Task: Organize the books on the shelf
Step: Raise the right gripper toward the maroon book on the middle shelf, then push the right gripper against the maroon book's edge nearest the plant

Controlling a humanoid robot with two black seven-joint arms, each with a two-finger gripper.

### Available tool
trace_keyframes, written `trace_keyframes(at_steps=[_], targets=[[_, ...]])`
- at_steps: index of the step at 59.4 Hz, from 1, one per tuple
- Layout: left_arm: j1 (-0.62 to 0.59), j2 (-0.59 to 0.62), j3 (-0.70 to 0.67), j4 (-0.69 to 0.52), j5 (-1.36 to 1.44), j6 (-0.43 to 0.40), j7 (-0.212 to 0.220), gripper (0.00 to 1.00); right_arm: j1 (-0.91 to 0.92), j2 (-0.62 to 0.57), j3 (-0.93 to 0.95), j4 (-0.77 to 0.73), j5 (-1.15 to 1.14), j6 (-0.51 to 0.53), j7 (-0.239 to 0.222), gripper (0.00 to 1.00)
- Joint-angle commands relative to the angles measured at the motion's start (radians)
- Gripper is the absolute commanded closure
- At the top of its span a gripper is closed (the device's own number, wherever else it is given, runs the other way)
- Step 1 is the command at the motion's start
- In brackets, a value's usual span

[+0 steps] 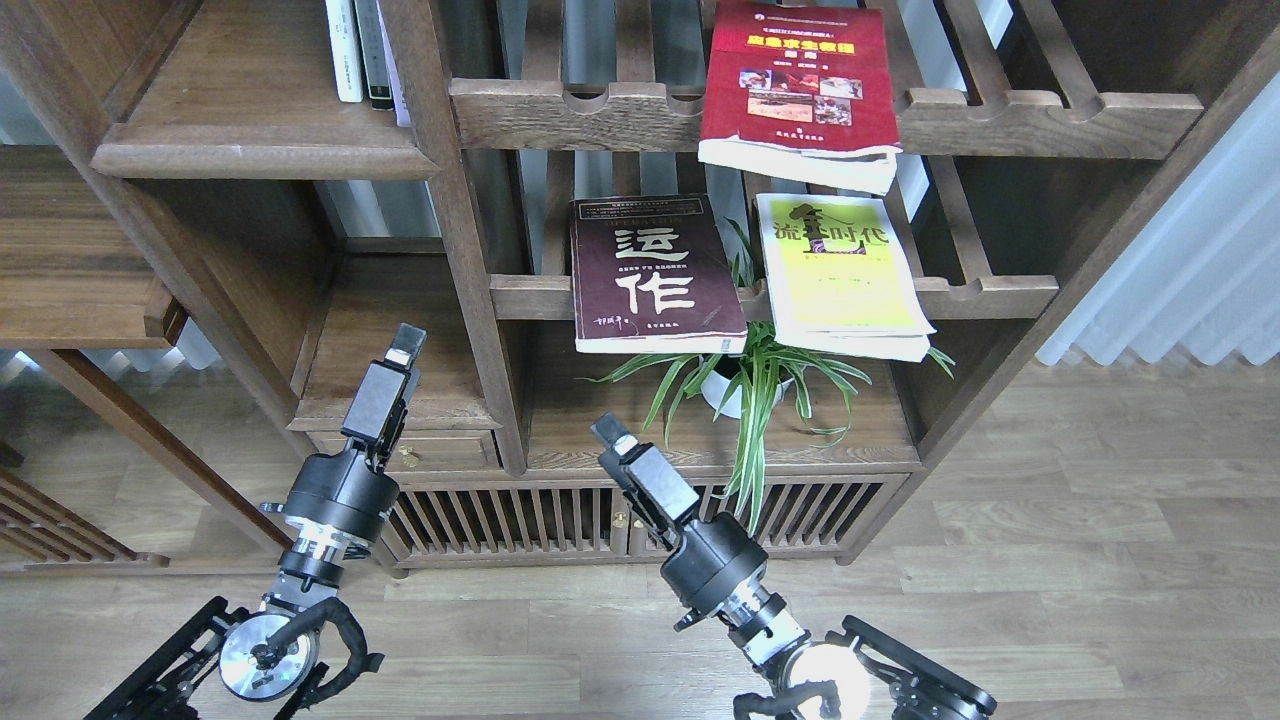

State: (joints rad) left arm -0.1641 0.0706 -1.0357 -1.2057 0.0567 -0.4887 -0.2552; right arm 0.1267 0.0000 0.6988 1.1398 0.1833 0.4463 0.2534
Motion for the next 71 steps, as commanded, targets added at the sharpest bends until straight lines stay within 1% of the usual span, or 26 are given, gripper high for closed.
trace_keyframes(at_steps=[1,3,7,13,15,20,31,35,40,46,62,71], targets=[[0.001,0.000,-0.003,0.000,0.000,0.000,-0.001,0.00,0.002,0.000,-0.001,-0.002,0.013,-0.053,0.038,0.02],[0.001,0.000,-0.003,0.000,0.000,0.000,-0.001,0.00,0.004,0.000,-0.001,-0.002,0.013,-0.067,0.046,0.03],[0.001,0.001,-0.003,0.000,0.000,0.000,-0.001,0.00,0.011,0.000,-0.004,0.000,0.018,-0.119,0.076,0.04],[0.001,0.001,-0.003,0.000,0.000,0.000,0.001,0.00,0.036,0.000,-0.005,0.001,0.024,-0.228,0.128,0.04],[0.001,0.003,-0.003,0.000,0.000,0.000,0.001,0.00,0.042,0.000,-0.005,0.001,0.030,-0.251,0.138,0.04],[0.001,0.001,-0.003,0.003,0.000,0.000,0.001,0.00,0.073,0.000,-0.005,0.000,0.070,-0.281,0.141,0.04],[0.001,0.000,0.006,0.023,0.000,0.000,0.001,0.00,0.163,0.000,-0.004,-0.020,0.156,-0.296,0.142,0.04],[-0.005,-0.006,0.008,0.029,0.002,0.000,0.001,0.00,0.195,0.000,-0.001,-0.031,0.186,-0.324,0.142,0.04],[-0.015,-0.012,0.008,0.043,0.002,0.000,0.001,0.00,0.220,0.000,0.002,-0.048,0.226,-0.385,0.144,0.04],[-0.034,-0.017,0.008,0.055,0.000,0.000,0.001,0.00,0.255,0.000,0.002,-0.055,0.283,-0.420,0.150,0.04],[-0.032,-0.015,0.003,0.055,0.000,0.000,-0.007,0.00,0.312,0.000,0.002,-0.140,0.318,-0.429,0.150,0.04],[-0.034,-0.017,0.005,0.054,-0.001,0.000,-0.006,0.00,0.332,0.000,0.002,-0.161,0.343,-0.429,0.150,0.05]])
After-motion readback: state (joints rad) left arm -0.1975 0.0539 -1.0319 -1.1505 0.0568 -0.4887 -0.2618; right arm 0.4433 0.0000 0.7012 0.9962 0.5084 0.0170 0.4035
